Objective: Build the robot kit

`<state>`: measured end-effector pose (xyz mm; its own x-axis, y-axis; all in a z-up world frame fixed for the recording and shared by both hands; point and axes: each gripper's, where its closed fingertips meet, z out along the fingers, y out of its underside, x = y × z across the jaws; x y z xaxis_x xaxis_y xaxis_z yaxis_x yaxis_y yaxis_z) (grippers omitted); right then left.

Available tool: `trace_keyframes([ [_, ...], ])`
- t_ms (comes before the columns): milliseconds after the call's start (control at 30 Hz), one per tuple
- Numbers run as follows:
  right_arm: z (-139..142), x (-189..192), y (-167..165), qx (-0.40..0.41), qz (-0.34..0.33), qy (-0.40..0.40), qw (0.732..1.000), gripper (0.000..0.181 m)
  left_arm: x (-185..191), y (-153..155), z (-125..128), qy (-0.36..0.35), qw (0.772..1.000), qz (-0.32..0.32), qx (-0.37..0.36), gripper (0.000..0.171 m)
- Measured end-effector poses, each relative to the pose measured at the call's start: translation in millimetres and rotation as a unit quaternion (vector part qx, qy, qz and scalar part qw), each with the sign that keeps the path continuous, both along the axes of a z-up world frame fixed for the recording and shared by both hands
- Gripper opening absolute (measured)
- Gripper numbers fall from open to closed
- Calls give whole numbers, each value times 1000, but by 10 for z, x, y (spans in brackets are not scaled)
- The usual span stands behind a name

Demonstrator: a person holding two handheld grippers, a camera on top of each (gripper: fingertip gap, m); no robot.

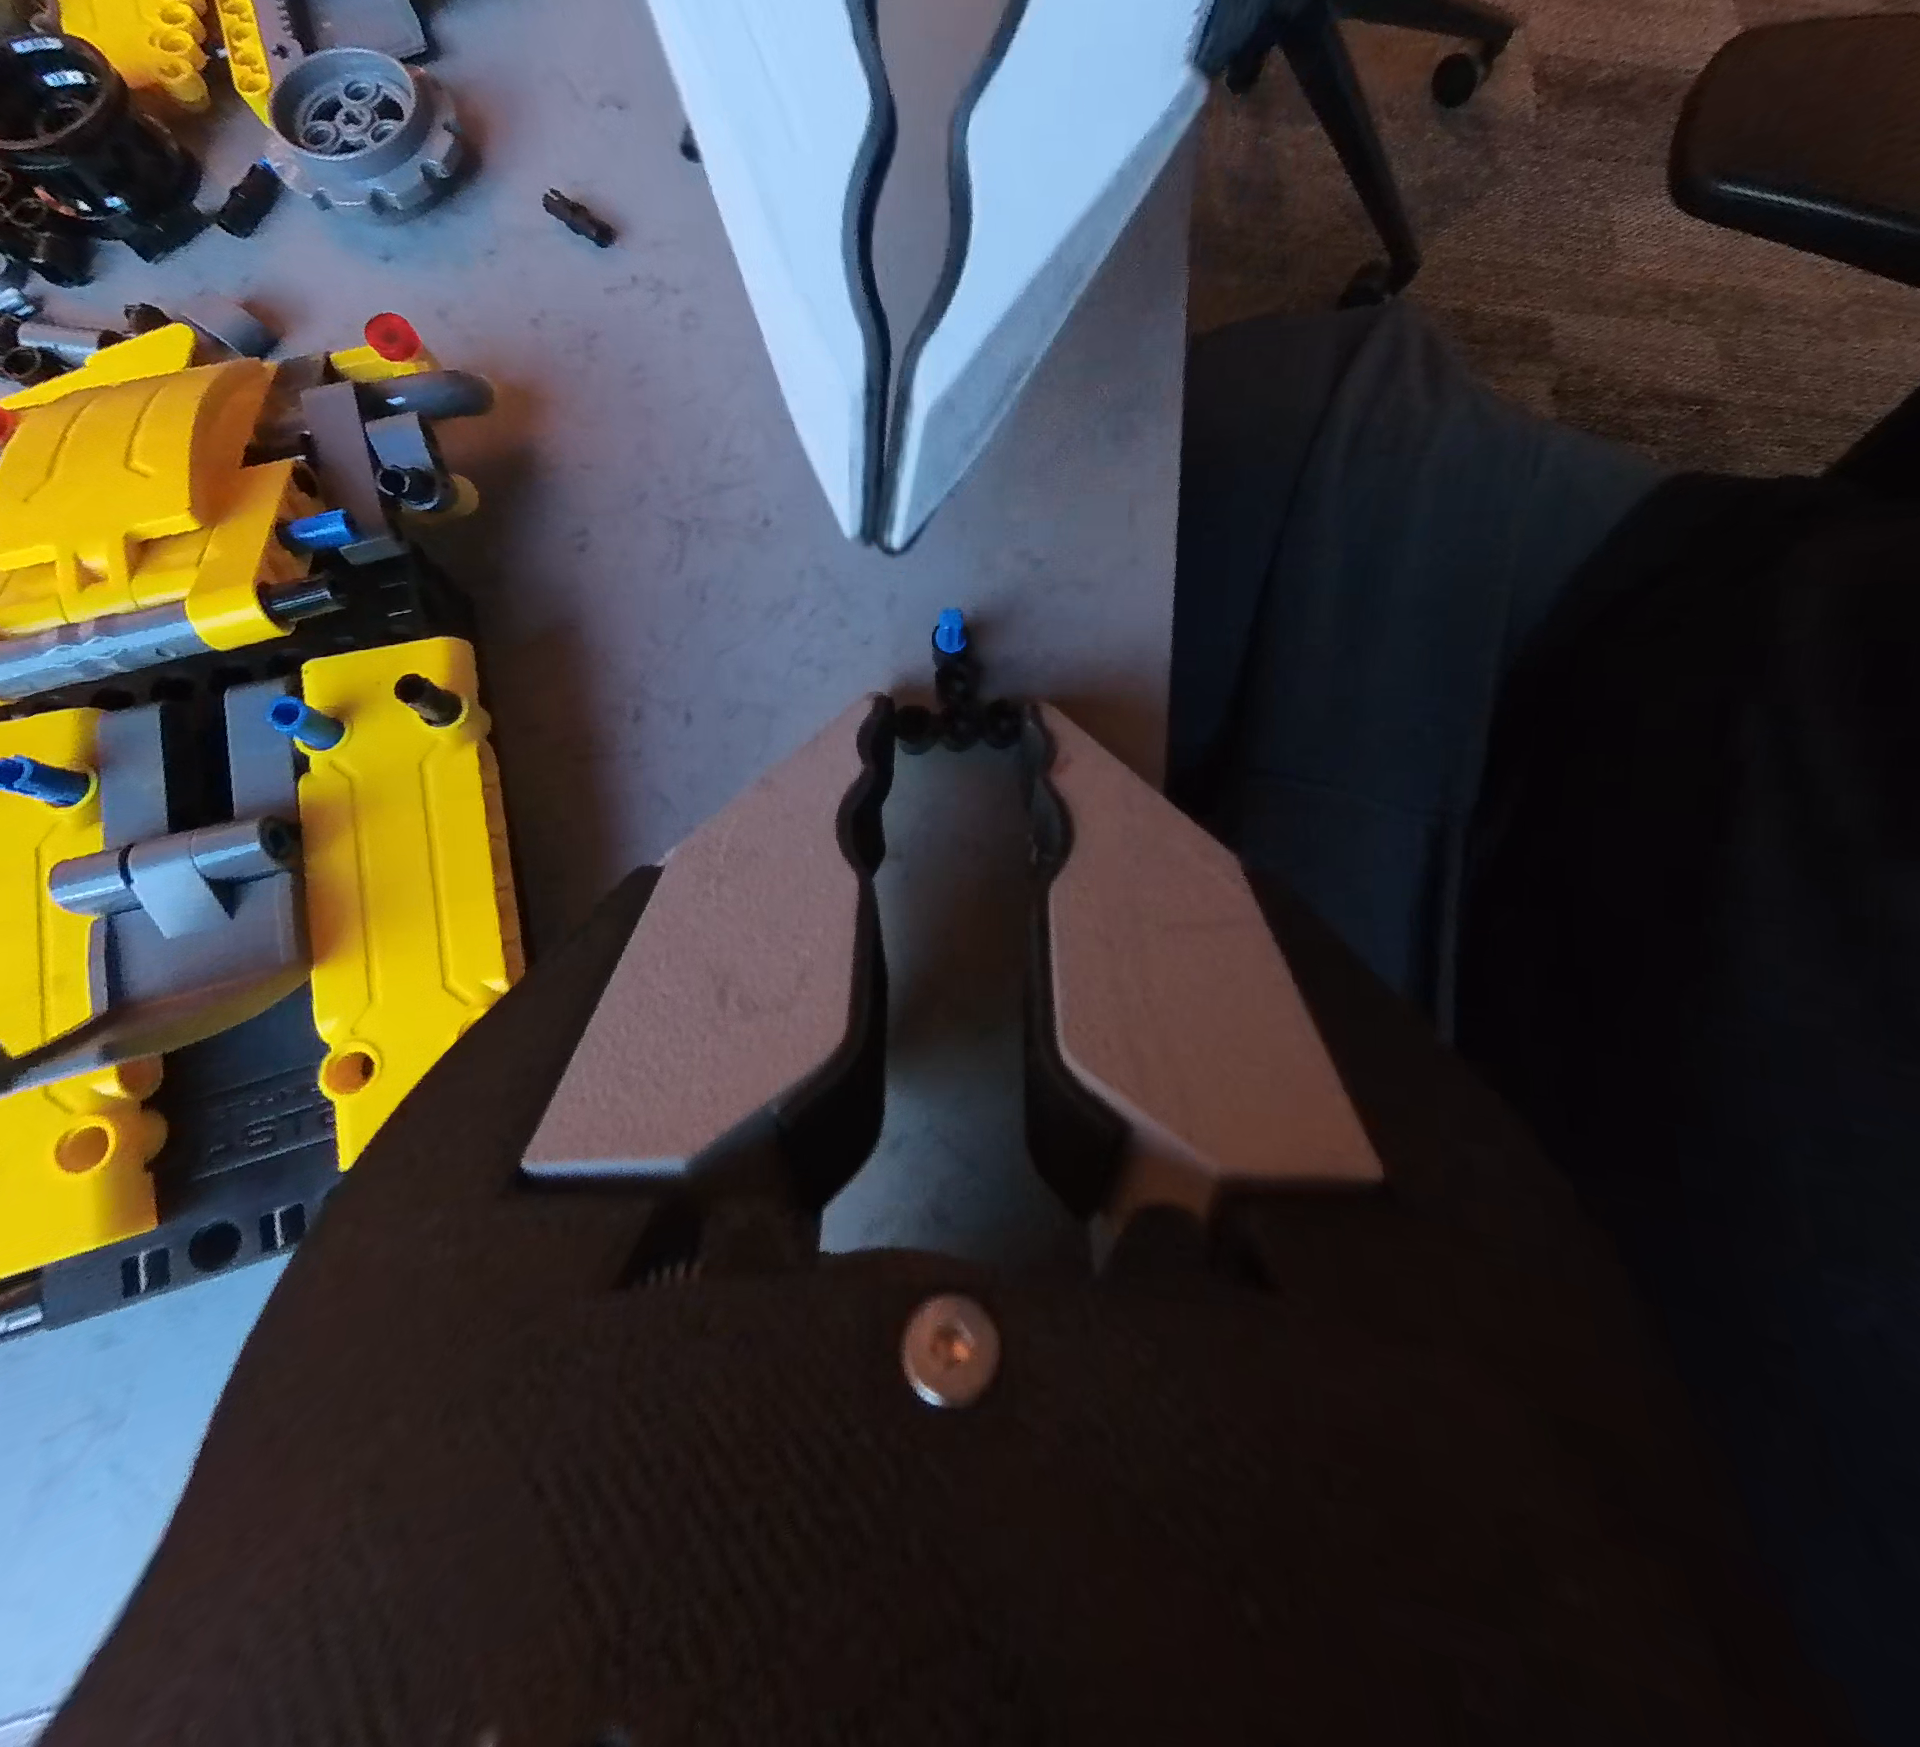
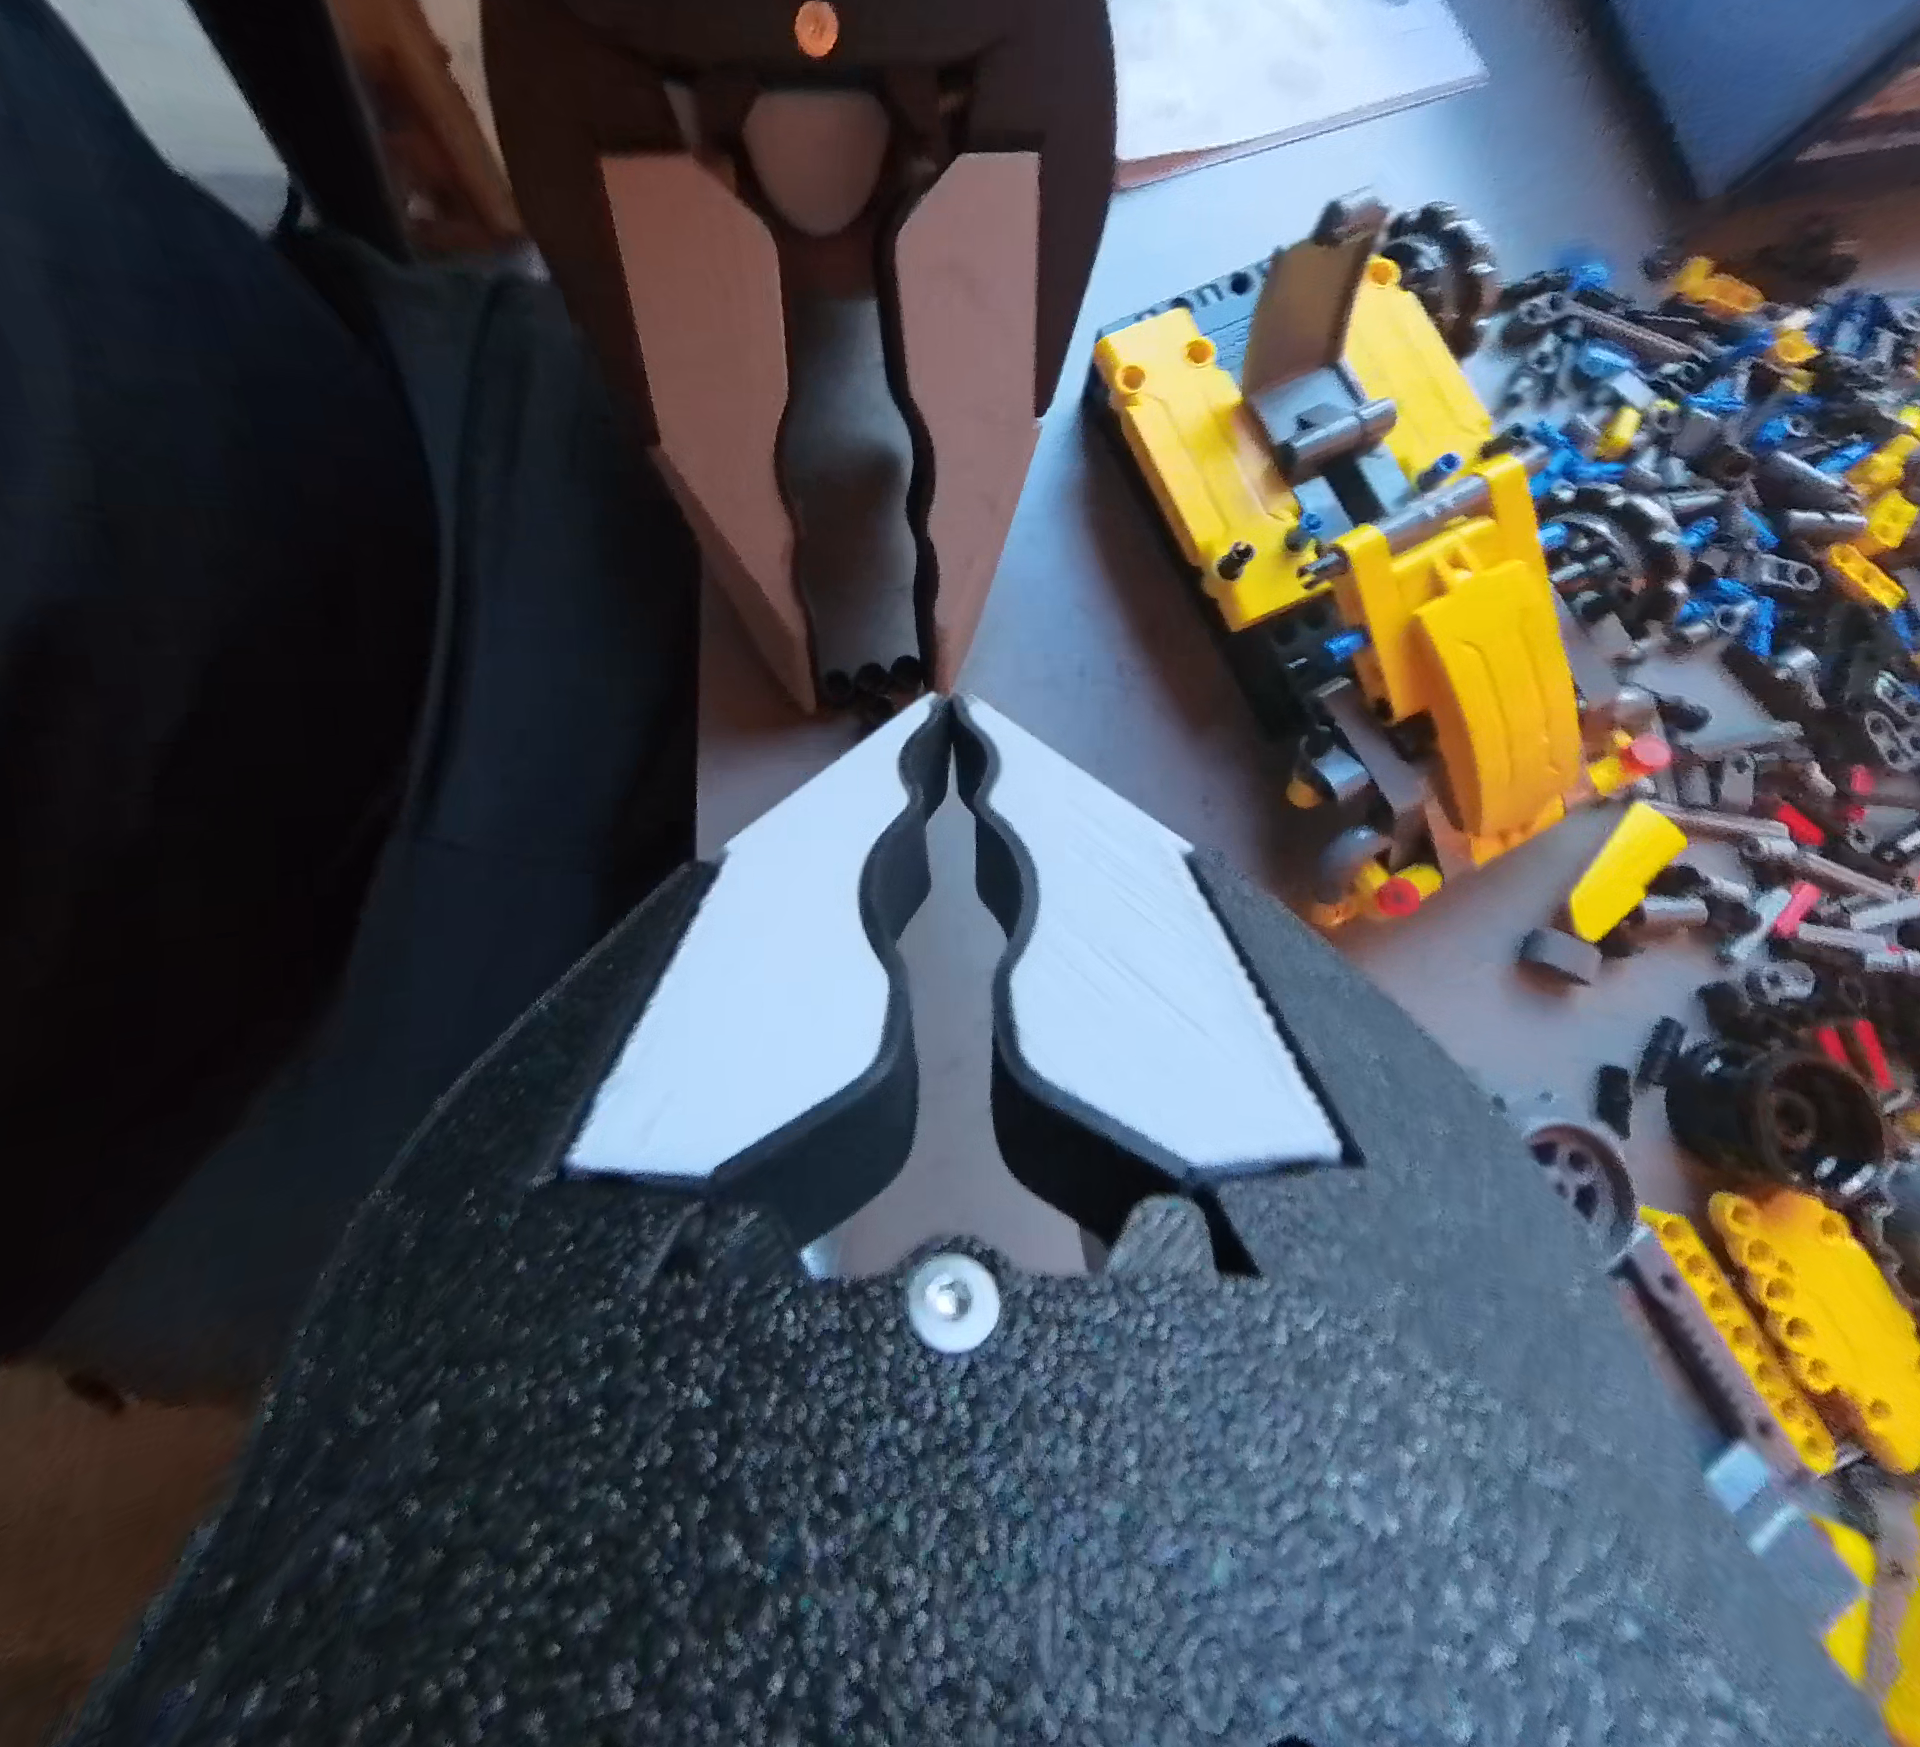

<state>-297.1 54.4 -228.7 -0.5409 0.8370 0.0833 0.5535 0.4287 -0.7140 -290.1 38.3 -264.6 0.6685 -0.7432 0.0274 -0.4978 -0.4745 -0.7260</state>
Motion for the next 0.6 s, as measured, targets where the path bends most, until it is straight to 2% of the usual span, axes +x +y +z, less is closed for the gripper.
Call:
trace_keyframes([
  [33, 13, 12, 9, -8, -13, 9, 1000, 0, -4, 11, 0, -1, 1000, 4, -1, 21],
  [367, -31, 250, 217, -76, -131, 54, 987, 2, 12, 203, -4, -1, 1000, 8, -1, 21],
  [600, -137, 253, 303, -93, -151, 41, 983, 3, 7, 218, -4, 1, 1000, 8, 1, 21],
])
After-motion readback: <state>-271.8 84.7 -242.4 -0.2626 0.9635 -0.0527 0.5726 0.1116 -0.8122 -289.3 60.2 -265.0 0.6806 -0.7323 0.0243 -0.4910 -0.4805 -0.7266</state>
